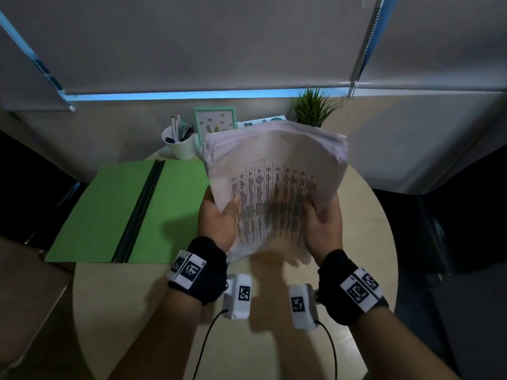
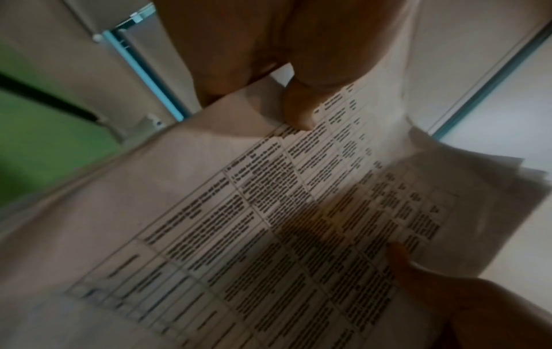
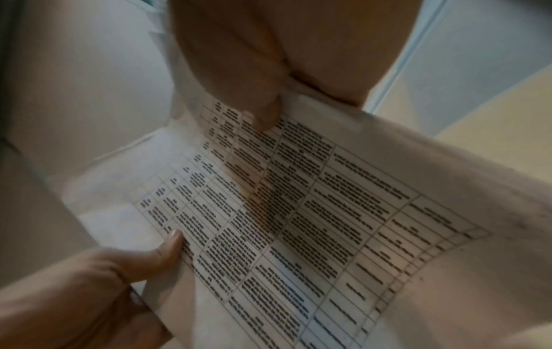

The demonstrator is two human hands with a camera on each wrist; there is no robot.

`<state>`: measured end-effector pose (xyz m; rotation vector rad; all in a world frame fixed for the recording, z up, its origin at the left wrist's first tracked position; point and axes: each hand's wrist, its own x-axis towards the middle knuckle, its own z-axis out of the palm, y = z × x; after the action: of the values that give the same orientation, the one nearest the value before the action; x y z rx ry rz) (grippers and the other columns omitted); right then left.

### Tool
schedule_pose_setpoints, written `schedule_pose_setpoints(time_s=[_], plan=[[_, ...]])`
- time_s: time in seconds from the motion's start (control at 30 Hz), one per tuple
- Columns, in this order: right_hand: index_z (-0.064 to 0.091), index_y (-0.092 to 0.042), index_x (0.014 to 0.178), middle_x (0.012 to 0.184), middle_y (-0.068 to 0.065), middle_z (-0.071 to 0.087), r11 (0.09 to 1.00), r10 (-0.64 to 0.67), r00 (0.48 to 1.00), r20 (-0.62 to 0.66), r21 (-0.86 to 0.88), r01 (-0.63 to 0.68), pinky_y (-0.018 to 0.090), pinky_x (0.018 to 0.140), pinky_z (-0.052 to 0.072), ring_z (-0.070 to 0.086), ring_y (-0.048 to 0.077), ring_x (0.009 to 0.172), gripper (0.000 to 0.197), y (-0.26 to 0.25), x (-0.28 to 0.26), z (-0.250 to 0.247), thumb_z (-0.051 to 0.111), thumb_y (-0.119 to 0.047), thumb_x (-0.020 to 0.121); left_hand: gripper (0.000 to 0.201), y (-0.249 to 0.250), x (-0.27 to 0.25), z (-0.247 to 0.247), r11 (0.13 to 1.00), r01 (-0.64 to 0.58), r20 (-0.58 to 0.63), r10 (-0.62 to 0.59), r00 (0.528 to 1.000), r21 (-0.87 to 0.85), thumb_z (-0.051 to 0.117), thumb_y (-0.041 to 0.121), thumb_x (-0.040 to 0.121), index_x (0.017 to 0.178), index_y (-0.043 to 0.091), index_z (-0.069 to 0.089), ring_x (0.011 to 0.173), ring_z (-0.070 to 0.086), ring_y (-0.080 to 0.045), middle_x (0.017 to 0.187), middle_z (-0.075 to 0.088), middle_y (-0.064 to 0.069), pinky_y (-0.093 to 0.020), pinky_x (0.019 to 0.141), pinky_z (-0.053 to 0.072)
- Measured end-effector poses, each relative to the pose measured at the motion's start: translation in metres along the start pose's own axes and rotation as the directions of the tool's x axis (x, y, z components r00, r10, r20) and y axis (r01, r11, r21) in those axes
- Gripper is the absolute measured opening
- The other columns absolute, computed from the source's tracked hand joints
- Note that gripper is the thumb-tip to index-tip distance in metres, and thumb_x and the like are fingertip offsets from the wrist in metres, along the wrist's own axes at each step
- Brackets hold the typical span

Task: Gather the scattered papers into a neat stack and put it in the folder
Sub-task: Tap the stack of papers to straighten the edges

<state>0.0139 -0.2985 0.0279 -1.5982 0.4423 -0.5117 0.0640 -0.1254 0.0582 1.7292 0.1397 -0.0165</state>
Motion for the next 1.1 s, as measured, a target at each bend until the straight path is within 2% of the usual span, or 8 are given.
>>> schedule_pose_setpoints(time_s=[0.13, 0.27, 0.43, 0.53, 0.7, 0.8, 0.97, 1.1], plan=[[0.05, -0.011, 0.119, 0.11, 0.005, 0.063, 0.996, -0.071, 0.997, 0.042, 0.052, 0.069, 0.024, 0.084, 0.053, 0.06, 0.014, 0.102, 0.025, -0.008, -0.011, -0.01, 0.055, -0.003, 0.095, 0.029, 0.004, -0.012, -0.024, 0.997, -0.077, 0.032, 0.077, 0.997, -0.005, 0.063, 0.01, 0.091, 0.12, 0.009, 0.061, 0.099, 0.064, -0.007, 0.105, 0.069, 0.008, -0.024, 0.087, 0.05], [0.048, -0.01, 0.125, 0.114, 0.003, 0.064, 0.999, 0.051, 0.991, 0.123, -0.007, -0.05, 0.033, 0.091, 0.054, 0.061, 0.015, 0.108, 0.037, 0.014, -0.041, -0.021, 0.058, 0.002, 0.092, 0.025, -0.021, -0.028, -0.044, 0.984, -0.084, 0.099, 0.069, 0.993, 0.156, 0.071, 0.014, 0.085, 0.109, 0.007, 0.064, 0.094, 0.065, -0.006, 0.097, 0.069, 0.008, -0.022, 0.08, 0.053], [0.051, -0.008, 0.123, 0.113, 0.007, 0.063, 0.999, 0.045, 0.998, 0.038, -0.021, -0.044, 0.039, 0.092, 0.053, 0.06, 0.018, 0.106, 0.031, 0.006, -0.051, -0.005, 0.053, 0.002, 0.094, 0.029, -0.021, -0.025, -0.034, 0.988, -0.1, 0.055, 0.094, 0.994, 0.116, 0.065, 0.011, 0.089, 0.118, 0.006, 0.061, 0.098, 0.066, -0.015, 0.105, 0.069, 0.001, -0.031, 0.092, 0.051], [0.049, -0.01, 0.124, 0.11, 0.002, 0.062, 1.0, -0.017, 0.999, -0.029, 0.012, 0.017, 0.03, 0.088, 0.052, 0.059, 0.009, 0.101, 0.032, -0.012, -0.048, 0.005, 0.053, 0.0, 0.095, 0.04, -0.005, -0.021, -0.033, 0.973, -0.209, 0.034, 0.207, 0.978, 0.094, 0.063, 0.015, 0.091, 0.129, 0.011, 0.052, 0.102, 0.062, -0.011, 0.113, 0.067, 0.002, -0.021, 0.09, 0.047], [0.046, -0.018, 0.113, 0.098, -0.01, 0.059, 0.996, -0.075, 0.996, -0.055, 0.039, 0.077, 0.014, 0.07, 0.052, 0.057, -0.01, 0.083, 0.026, -0.015, -0.059, 0.006, 0.055, -0.002, 0.095, 0.036, -0.011, -0.02, -0.048, 0.956, -0.257, 0.022, 0.256, 0.966, 0.141, 0.067, 0.02, 0.089, 0.121, 0.008, 0.056, 0.092, 0.062, -0.003, 0.102, 0.067, 0.006, -0.004, 0.075, 0.046], [0.042, -0.02, 0.114, 0.097, -0.012, 0.057, 0.998, -0.057, 0.998, -0.001, -0.028, 0.057, 0.013, 0.069, 0.049, 0.056, -0.014, 0.083, 0.032, 0.001, -0.073, 0.003, 0.053, 0.003, 0.094, 0.024, -0.033, -0.026, -0.053, 0.955, -0.21, 0.062, 0.202, 0.977, 0.21, 0.066, 0.02, 0.089, 0.106, 0.006, 0.058, 0.083, 0.061, -0.011, 0.092, 0.064, 0.002, -0.021, 0.076, 0.053], [0.038, -0.023, 0.106, 0.094, -0.015, 0.053, 0.994, -0.03, 1.0, -0.005, -0.107, 0.029, 0.01, 0.068, 0.043, 0.053, -0.009, 0.084, 0.031, -0.008, -0.065, 0.011, 0.044, 0.006, 0.095, 0.028, -0.03, -0.018, -0.041, 0.952, -0.173, 0.117, 0.147, 0.982, 0.254, 0.056, 0.024, 0.095, 0.113, 0.003, 0.058, 0.091, 0.067, -0.028, 0.096, 0.07, -0.013, -0.04, 0.081, 0.056], [0.04, -0.027, 0.117, 0.105, -0.014, 0.056, 0.996, -0.071, 0.995, -0.069, 0.045, 0.074, 0.012, 0.074, 0.05, 0.054, -0.009, 0.091, 0.036, -0.021, -0.059, 0.008, 0.045, 0.002, 0.097, 0.033, -0.009, -0.011, -0.045, 0.938, -0.278, 0.123, 0.257, 0.958, 0.208, 0.055, 0.026, 0.095, 0.124, 0.01, 0.053, 0.096, 0.066, -0.018, 0.103, 0.07, -0.001, -0.03, 0.086, 0.052]])
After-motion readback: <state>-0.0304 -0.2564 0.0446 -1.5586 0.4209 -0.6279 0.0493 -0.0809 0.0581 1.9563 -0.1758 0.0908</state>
